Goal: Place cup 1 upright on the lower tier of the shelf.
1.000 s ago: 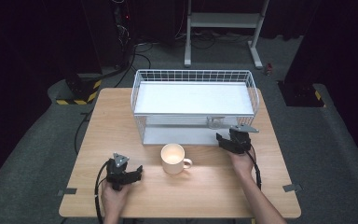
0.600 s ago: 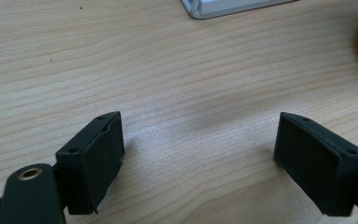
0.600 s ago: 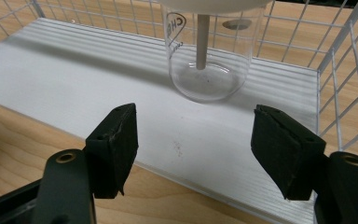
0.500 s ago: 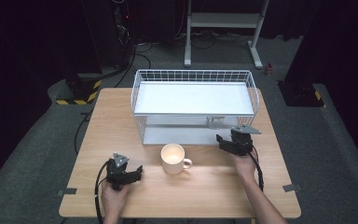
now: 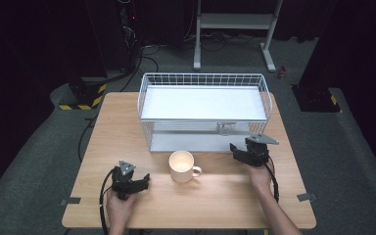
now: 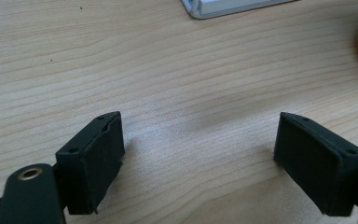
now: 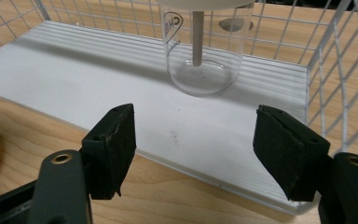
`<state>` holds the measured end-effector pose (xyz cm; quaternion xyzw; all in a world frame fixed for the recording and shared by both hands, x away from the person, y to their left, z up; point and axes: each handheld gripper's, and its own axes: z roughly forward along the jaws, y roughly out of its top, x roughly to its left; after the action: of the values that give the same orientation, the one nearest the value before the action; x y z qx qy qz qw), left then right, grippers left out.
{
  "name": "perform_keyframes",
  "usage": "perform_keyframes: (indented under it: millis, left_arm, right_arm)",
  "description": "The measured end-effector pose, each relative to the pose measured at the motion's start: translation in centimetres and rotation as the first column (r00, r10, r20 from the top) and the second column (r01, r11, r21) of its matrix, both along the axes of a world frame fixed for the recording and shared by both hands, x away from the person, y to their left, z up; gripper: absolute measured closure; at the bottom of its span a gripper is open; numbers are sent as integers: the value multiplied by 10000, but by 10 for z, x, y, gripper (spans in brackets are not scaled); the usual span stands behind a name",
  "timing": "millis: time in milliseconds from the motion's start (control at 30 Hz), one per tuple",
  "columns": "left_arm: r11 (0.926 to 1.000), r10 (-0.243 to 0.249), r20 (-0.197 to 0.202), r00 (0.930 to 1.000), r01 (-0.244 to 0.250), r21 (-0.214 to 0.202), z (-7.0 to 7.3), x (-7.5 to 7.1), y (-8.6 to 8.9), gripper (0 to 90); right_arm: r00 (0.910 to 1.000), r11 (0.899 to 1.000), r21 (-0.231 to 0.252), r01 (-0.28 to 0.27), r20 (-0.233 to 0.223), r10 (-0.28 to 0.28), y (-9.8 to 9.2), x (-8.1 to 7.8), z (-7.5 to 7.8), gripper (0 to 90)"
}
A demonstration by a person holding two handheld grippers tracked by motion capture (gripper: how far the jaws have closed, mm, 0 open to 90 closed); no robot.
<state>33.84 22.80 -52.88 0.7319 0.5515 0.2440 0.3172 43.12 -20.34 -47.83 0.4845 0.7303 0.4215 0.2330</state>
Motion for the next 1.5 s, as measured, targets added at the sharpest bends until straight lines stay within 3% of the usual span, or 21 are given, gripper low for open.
perform_keyframes:
  millis: [667, 1500]
  left_arm:
    - [10000, 12, -2, 10000, -12, -15, 0, 0, 0, 162]
    - [10000, 12, -2, 10000, -12, -15, 0, 0, 0, 162]
  right_arm:
    - [9999, 9999, -65, 113, 111, -112, -13, -12, 0, 293]
    - [9996, 9991, 413, 102, 276, -113, -28, -33, 1, 292]
